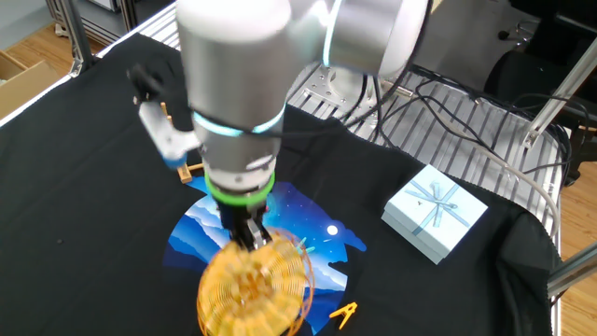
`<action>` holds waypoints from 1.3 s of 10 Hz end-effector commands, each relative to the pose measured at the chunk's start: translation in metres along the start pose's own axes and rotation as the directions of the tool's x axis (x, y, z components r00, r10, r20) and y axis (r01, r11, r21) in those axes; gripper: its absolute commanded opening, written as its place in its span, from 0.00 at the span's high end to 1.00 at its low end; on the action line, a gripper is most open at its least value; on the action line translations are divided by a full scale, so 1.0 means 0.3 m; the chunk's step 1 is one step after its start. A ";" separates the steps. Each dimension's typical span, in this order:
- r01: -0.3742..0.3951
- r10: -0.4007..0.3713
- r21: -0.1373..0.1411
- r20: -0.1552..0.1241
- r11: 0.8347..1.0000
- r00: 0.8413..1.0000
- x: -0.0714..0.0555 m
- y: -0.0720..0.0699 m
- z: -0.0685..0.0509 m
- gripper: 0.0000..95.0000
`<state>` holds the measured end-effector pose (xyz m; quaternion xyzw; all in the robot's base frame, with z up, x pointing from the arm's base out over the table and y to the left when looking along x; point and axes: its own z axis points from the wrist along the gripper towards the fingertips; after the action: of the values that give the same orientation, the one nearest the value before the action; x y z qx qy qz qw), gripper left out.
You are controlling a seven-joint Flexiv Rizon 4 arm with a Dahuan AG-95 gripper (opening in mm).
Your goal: Put the dish on the dish rack
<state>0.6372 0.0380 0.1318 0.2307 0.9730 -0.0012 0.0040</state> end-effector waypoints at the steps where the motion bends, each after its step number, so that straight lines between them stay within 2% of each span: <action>1: -0.014 0.015 0.057 -0.017 0.998 1.000 -0.004 -0.064 -0.034 1.00; 2: -0.058 0.060 0.091 -0.018 0.994 0.998 -0.001 -0.074 -0.043 1.00; 3: -0.068 0.070 0.126 -0.009 0.990 0.997 0.000 -0.073 -0.044 1.00; 5: -0.098 0.101 0.155 -0.015 0.983 0.995 -0.001 -0.073 -0.044 1.00; 6: -0.128 0.133 0.165 -0.018 0.978 0.991 -0.001 -0.073 -0.044 1.00; 8: -0.157 0.168 0.174 -0.051 0.972 0.984 -0.001 -0.073 -0.044 1.00; 9: -0.147 0.165 0.177 -0.087 0.973 0.983 -0.001 -0.073 -0.044 1.00; 10: -0.145 0.163 0.167 -0.105 0.975 0.981 -0.002 -0.073 -0.044 1.00; 13: -0.149 0.175 0.189 -0.124 0.970 0.977 -0.002 -0.073 -0.044 1.00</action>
<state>0.6295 0.0185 0.1452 0.3065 0.9449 -0.0727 -0.0889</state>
